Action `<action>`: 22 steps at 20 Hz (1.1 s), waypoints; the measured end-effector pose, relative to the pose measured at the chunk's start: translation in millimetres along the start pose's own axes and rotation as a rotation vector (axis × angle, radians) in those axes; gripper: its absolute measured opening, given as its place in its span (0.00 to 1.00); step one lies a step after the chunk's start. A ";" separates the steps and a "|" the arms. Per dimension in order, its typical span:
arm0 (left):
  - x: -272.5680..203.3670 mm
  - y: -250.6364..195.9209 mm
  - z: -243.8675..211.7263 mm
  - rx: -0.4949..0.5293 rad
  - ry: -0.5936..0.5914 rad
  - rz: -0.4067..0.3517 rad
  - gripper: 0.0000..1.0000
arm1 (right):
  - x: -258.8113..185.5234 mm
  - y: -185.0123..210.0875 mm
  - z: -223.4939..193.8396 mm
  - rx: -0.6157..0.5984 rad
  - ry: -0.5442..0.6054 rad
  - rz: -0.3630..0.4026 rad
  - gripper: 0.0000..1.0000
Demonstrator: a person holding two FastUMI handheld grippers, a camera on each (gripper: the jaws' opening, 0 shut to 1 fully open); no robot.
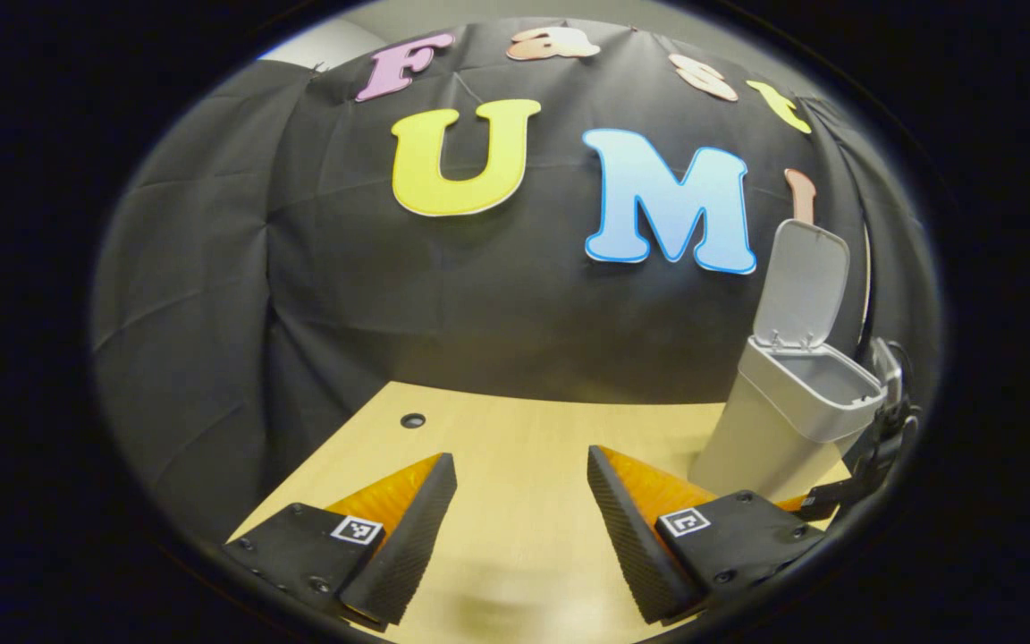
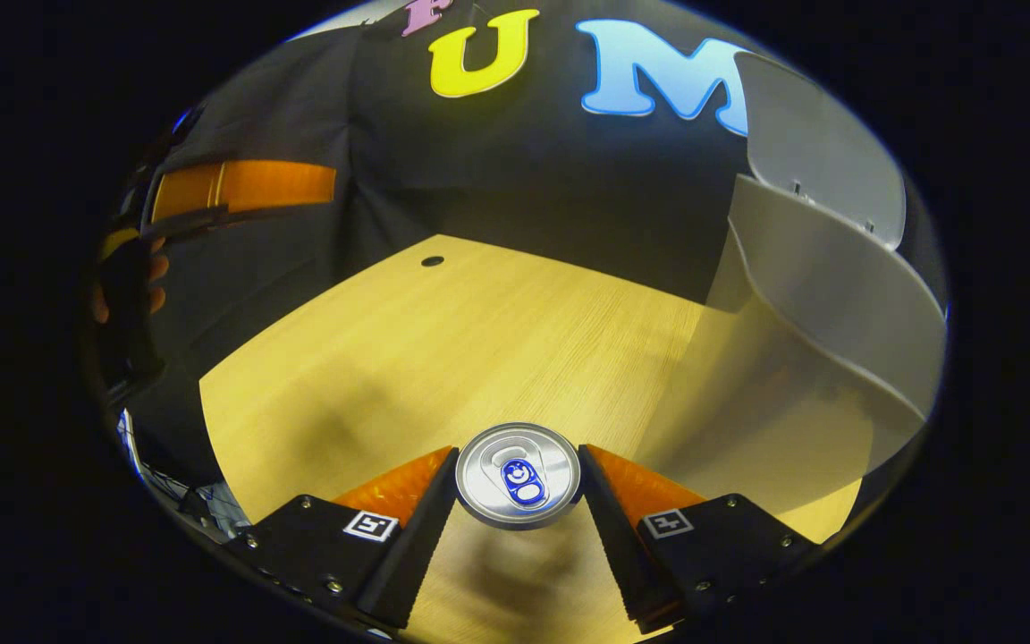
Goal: Press the lid of the desktop garbage bin to open it, pick up the crumpled paper on the desktop and throw it into the bin, then pick up the pop can on the desktop and drop it into the bin, and finally close the garbage bin lid.
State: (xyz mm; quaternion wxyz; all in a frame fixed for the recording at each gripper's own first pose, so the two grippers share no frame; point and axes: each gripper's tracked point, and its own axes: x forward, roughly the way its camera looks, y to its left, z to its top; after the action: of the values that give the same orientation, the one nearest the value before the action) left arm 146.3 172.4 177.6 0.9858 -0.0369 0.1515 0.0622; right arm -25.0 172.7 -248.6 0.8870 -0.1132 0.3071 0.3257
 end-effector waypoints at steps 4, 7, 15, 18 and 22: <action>1.1 -2.0 -1.4 0.001 0.005 -0.006 1.00 | -12.6 2.7 36.1 -0.008 -0.090 -0.008 0.84; 3.0 -1.8 -2.5 0.001 0.007 -0.009 0.97 | -21.9 4.5 62.2 -0.020 -0.160 -0.018 0.84; 6.1 -1.8 -9.2 -0.015 0.023 -0.016 0.97 | -65.7 -11.8 138.4 -0.056 -0.381 -0.114 0.83; 6.3 -1.9 -10.3 -0.022 0.026 -0.018 0.97 | -82.0 -21.3 163.2 -0.059 -0.452 -0.149 0.83; 4.7 -2.2 -12.1 -0.028 0.030 -0.020 0.97 | -99.2 -39.6 183.2 -0.045 -0.517 -0.207 0.83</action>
State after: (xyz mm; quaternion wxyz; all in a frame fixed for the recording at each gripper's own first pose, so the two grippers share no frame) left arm 147.5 169.6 164.7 0.9834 -0.0533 0.1650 0.0539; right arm 27.5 165.6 -43.3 0.9618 -0.0766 0.0500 0.2581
